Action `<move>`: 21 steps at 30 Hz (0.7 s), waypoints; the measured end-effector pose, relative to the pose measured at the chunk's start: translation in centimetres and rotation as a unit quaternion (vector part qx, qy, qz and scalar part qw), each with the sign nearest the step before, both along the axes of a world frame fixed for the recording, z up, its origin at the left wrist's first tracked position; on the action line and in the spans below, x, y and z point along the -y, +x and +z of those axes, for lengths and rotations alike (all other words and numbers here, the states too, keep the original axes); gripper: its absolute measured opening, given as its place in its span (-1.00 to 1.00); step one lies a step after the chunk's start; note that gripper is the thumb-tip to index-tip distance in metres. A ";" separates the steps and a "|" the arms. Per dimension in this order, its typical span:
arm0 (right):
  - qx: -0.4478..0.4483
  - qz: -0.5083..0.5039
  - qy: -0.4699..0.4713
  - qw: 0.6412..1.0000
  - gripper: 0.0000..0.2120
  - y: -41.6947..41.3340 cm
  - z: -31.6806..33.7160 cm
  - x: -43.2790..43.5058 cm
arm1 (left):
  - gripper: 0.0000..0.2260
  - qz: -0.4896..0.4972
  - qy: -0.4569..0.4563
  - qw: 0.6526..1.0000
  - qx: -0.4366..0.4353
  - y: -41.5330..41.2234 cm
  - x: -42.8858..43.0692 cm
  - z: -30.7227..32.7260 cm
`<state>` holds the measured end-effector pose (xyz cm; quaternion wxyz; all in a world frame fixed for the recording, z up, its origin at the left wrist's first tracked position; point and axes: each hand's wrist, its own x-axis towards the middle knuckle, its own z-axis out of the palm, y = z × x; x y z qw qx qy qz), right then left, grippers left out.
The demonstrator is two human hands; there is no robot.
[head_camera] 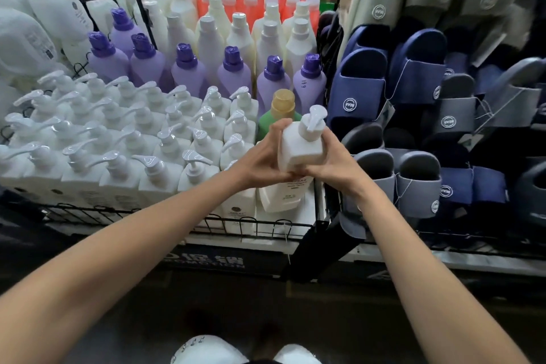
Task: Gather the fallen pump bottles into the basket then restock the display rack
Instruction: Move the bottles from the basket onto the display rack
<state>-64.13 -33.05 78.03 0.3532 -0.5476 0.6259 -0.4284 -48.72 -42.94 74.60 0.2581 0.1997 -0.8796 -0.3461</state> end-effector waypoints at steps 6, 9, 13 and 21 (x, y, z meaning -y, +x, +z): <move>-0.025 0.046 -0.020 0.998 -0.51 -0.3 -1.2 1.5 | -0.13 -0.025 -0.008 0.999 0.025 0.0 0.5 -1.5; -0.071 0.021 -0.016 0.997 -0.52 0.3 -3.2 2.1 | -0.09 -0.019 0.008 0.998 0.066 0.8 0.8 -2.3; -0.082 -0.022 -0.004 0.996 -0.40 1.4 -5.7 2.0 | -0.08 -0.010 -0.002 0.989 0.147 1.9 0.9 -3.1; -0.129 -0.040 0.041 0.990 -0.27 2.2 -9.3 2.3 | -0.26 0.051 -0.223 0.932 0.283 4.2 1.9 -3.8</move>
